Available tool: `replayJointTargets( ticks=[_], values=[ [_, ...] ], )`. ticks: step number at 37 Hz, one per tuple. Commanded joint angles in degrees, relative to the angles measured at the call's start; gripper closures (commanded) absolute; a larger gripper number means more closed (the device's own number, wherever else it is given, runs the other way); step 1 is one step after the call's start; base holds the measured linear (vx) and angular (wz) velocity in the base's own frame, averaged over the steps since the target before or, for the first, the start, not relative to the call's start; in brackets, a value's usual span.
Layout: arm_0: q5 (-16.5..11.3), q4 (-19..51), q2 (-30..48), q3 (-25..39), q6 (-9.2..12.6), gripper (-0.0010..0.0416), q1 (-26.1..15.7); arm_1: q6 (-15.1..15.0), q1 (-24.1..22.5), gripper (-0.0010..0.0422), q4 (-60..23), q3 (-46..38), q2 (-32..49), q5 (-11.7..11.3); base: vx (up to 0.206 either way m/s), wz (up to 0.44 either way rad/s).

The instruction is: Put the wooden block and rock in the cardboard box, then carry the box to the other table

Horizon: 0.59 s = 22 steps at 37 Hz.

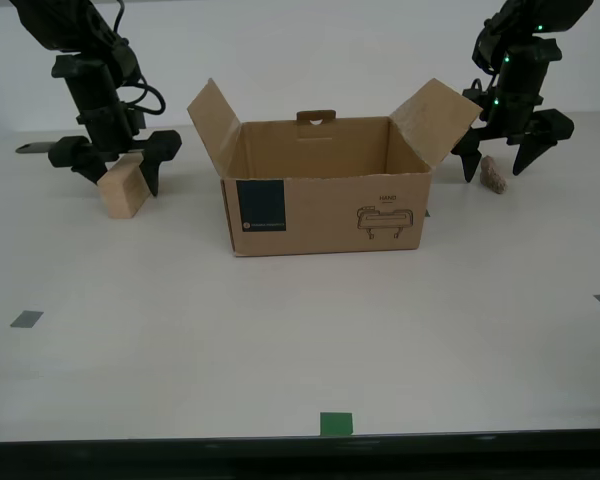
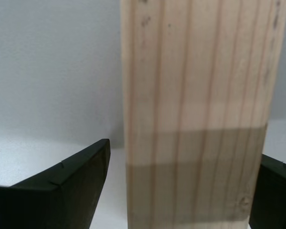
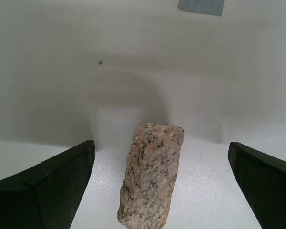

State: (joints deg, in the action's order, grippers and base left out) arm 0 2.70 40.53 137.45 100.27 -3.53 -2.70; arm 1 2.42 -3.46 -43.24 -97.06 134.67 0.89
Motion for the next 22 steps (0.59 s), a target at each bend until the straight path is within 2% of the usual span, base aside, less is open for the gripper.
replayJointTargets(
  ticks=[1,8,22],
  values=[
    [0.2,0.02,0.04,0.0,-0.07,0.0017,-0.07,0.2,-0.02,0.0125,-0.15,0.0,0.0,0.2,0.0,0.0],
    [0.2,0.02,0.04,0.0,-0.07,0.0033,-0.11,0.39,-0.02,0.016,-0.22,0.0,0.0,0.2,0.0,0.0],
    [0.17,0.02,0.04,0.0,0.15,0.015,-0.11,1.49,-0.02,0.0258,-0.37,0.0,0.0,0.2,0.0,0.0]
  ],
)
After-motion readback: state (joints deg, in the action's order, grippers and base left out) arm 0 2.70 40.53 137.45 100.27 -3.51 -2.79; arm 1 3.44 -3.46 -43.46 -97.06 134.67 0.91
